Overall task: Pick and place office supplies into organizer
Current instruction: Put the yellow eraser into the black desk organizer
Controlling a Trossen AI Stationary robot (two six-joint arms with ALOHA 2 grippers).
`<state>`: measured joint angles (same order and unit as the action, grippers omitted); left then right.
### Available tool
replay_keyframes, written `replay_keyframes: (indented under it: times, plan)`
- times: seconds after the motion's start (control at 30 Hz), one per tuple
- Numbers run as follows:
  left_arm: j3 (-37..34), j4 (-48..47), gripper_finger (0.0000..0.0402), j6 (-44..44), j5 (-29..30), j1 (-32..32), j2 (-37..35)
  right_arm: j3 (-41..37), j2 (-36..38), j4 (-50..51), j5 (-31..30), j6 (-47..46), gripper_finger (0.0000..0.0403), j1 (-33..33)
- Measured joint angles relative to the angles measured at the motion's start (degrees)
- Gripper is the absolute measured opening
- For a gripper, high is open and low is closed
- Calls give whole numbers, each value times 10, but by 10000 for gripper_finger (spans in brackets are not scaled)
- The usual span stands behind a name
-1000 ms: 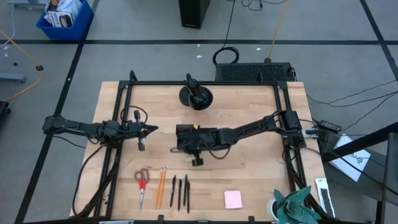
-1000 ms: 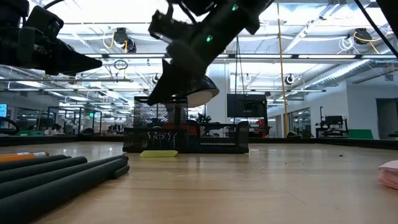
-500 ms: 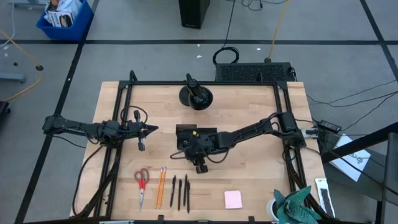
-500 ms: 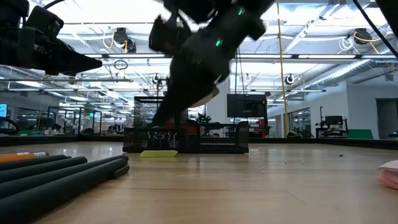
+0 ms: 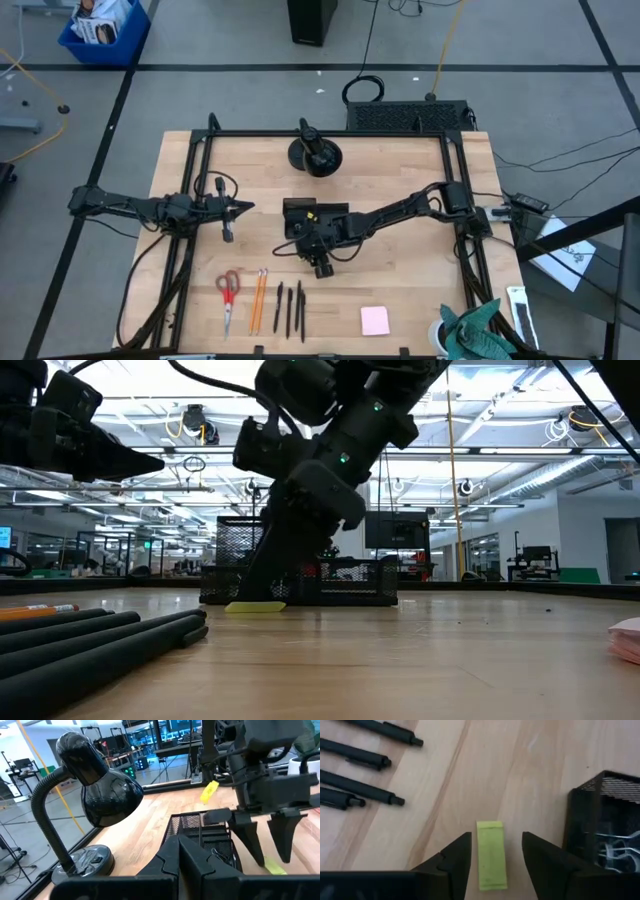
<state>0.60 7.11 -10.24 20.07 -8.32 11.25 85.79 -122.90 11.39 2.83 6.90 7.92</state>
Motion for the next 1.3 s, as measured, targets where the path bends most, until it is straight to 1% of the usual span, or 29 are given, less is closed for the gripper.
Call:
replay_keyframes:
  times: [0.23, 0.5, 0.6, 0.7, 0.87, 0.97, 1.07, 1.2, 1.3]
  plan:
    - [0, -1, 6, -1, 0, 0, 0, 2, -30, -3, 6, 3, 138, 0]
    - [0, -1, 6, -1, 0, 0, 0, 1, -33, 4, 1, 0, 136, 6]
    - [0, -1, 6, -1, 0, 0, 0, 1, -34, 13, 0, 0, 130, 9]
    - [0, -1, 6, 0, 0, 0, 0, -8, -34, 16, 0, -5, 111, 11]
    - [0, -1, 6, 0, 0, 0, 0, -12, -33, 3, 1, -14, 57, 15]
    - [0, -1, 6, 0, 0, 0, 0, -9, -29, -7, -5, -2, 37, 22]
    - [0, -1, 6, 0, 0, 0, 0, 5, -23, 0, -10, -1, 37, 28]
    - [0, -1, 6, 2, 0, 0, 0, 18, -14, 13, -6, 0, 54, 38]
    - [0, -1, 6, 2, 0, 0, 0, 26, 0, 11, -11, 10, 56, 45]
